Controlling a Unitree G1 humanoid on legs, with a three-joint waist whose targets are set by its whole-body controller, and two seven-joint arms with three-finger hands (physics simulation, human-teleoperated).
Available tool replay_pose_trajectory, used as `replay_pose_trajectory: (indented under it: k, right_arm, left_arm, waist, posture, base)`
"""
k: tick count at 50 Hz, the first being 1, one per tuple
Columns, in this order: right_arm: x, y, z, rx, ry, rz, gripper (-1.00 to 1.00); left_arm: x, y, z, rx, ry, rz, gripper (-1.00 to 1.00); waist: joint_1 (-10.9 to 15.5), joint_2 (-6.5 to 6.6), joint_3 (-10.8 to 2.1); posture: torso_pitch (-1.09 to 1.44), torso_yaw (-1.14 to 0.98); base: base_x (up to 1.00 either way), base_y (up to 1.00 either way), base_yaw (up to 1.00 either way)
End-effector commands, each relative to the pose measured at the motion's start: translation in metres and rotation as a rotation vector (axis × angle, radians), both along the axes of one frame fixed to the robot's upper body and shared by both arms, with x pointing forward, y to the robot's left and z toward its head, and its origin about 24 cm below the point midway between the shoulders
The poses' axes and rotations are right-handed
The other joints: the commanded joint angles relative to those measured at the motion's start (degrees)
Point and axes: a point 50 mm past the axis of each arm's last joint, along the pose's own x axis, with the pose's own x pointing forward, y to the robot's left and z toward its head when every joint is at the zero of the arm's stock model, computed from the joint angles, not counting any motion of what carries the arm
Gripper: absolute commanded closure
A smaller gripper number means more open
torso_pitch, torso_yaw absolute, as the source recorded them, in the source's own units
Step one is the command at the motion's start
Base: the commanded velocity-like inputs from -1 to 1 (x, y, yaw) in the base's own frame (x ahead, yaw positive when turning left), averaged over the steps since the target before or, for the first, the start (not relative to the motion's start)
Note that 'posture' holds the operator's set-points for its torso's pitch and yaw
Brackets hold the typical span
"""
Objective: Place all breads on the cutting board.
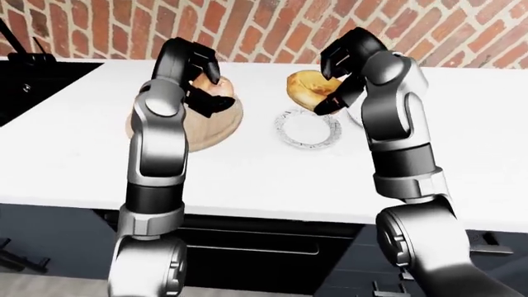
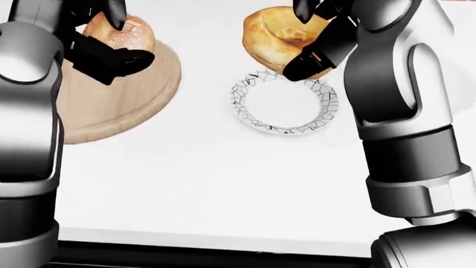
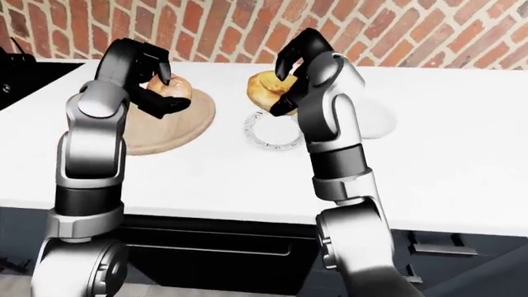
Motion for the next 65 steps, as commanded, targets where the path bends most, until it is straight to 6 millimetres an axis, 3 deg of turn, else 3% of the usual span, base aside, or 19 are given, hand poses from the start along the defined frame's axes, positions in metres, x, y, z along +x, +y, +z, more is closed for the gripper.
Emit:
replay_pose_trajectory:
  k: [1,15,17,20,24,26,27,30,36,43,46,51,54,56,59,61,62,63,65]
  right_arm:
    - [-0.004,-0.003,0.019,-0.004,-0.077,-0.015,1.0]
    - [-0.004,-0.001,0.018,-0.015,-0.073,-0.009,1.0]
    - [-0.004,-0.001,0.019,-0.014,-0.075,-0.009,1.0]
    - [-0.005,-0.001,0.02,-0.012,-0.076,-0.007,1.0]
    - [-0.006,0.0,0.021,-0.012,-0.078,-0.004,1.0]
    - [-0.005,0.0,0.021,-0.009,-0.079,-0.005,1.0]
    - [-0.004,0.0,0.021,-0.007,-0.08,-0.004,1.0]
    - [-0.004,0.001,0.021,-0.003,-0.081,-0.001,1.0]
    - [-0.005,0.001,0.021,0.007,-0.084,0.003,1.0]
    - [-0.004,0.0,0.019,0.003,-0.084,-0.002,1.0]
    - [-0.004,0.0,0.019,0.018,-0.086,-0.003,1.0]
    - [-0.004,-0.001,0.019,0.033,-0.088,-0.004,1.0]
    - [-0.003,-0.002,0.018,0.035,-0.086,-0.004,1.0]
    - [-0.003,-0.003,0.018,0.036,-0.083,-0.007,1.0]
    - [-0.004,-0.003,0.02,0.036,-0.085,-0.008,1.0]
    - [-0.004,-0.004,0.021,0.035,-0.086,-0.009,1.0]
    - [-0.005,-0.004,0.021,0.036,-0.086,-0.009,1.0]
    - [-0.005,-0.004,0.021,0.037,-0.085,-0.009,1.0]
    - [-0.005,-0.005,0.021,0.036,-0.087,-0.011,1.0]
  left_arm:
    - [-0.005,-0.005,0.021,0.013,-0.094,-0.02,1.0]
    - [-0.009,-0.003,0.026,0.02,-0.103,-0.018,1.0]
    - [-0.009,-0.003,0.027,0.022,-0.105,-0.018,1.0]
    - [-0.01,-0.003,0.028,0.023,-0.106,-0.016,1.0]
    - [-0.01,-0.002,0.028,0.023,-0.108,-0.015,1.0]
    - [-0.01,-0.002,0.028,0.024,-0.108,-0.015,1.0]
    - [-0.01,-0.002,0.028,0.023,-0.109,-0.015,1.0]
    - [-0.01,-0.001,0.027,0.024,-0.108,-0.014,1.0]
    - [-0.009,0.0,0.028,0.023,-0.11,-0.012,1.0]
    - [-0.011,-0.002,0.028,0.026,-0.112,-0.013,1.0]
    - [-0.01,-0.002,0.027,0.027,-0.112,-0.015,1.0]
    - [-0.012,-0.003,0.028,0.029,-0.113,-0.014,1.0]
    - [-0.013,-0.004,0.029,0.031,-0.114,-0.016,1.0]
    - [-0.013,-0.004,0.029,0.034,-0.114,-0.016,1.0]
    - [-0.015,-0.004,0.032,0.034,-0.117,-0.015,1.0]
    - [-0.015,-0.004,0.032,0.035,-0.117,-0.016,1.0]
    - [-0.014,-0.005,0.032,0.036,-0.118,-0.017,1.0]
    - [-0.014,-0.005,0.032,0.036,-0.118,-0.018,1.0]
    - [-0.014,-0.005,0.032,0.038,-0.118,-0.018,1.0]
  waist:
    - [-0.4,0.24,-1.43]
    - [-0.4,-3.94,-2.66]
    - [-0.2,-4.54,-1.74]
    - [0.0,-3.35,-0.93]
    - [-0.1,0.25,-1.09]
    - [-0.4,3.3,-1.48]
    - [-0.5,6.18,-2.24]
    - [-0.5,4.37,-0.93]
    - [-0.4,1.12,-1.2]
    - [-0.1,2.72,-0.4]
    - [0.4,0.88,-0.11]
    - [0.8,0.59,0.74]
    - [1.1,-2.32,0.08]
    - [1.7,-0.22,1.55]
    - [0.0,-0.6,1.2]
    - [-0.5,3.1,1.0]
    - [0.1,3.68,1.56]
    - [0.5,1.52,1.86]
    - [0.6,1.04,0.67]
  posture:
    - [0.0,0.0]
    - [0.0,0.0]
    - [0.0,0.0]
    - [0.0,0.0]
    - [0.0,0.0]
    - [0.0,0.0]
    - [0.0,0.0]
    - [0.0,0.0]
    - [0.0,0.0]
    - [0.0,0.0]
    - [0.0,0.0]
    - [0.0,0.0]
    - [0.0,0.0]
    - [0.0,0.0]
    - [0.0,0.0]
    - [0.0,0.0]
    - [0.0,0.0]
    - [0.0,0.0]
    - [0.0,0.0]
  base:
    - [0.0,0.38,0.0]
    - [0.0,0.45,0.0]
    - [0.0,0.79,0.0]
    - [0.0,0.79,0.0]
    - [0.0,0.79,0.0]
    - [0.0,0.79,0.0]
    - [0.0,0.79,0.0]
    - [0.0,0.78,0.0]
    - [0.0,0.53,0.0]
    - [0.0,0.04,0.0]
    - [0.0,0.18,0.0]
    - [0.0,0.0,0.0]
    - [0.0,0.0,0.0]
    - [0.0,0.0,0.0]
    - [0.0,0.0,0.0]
    - [0.0,0.0,0.0]
    - [0.0,0.0,0.0]
    - [0.0,0.0,0.0]
    - [0.0,0.0,0.0]
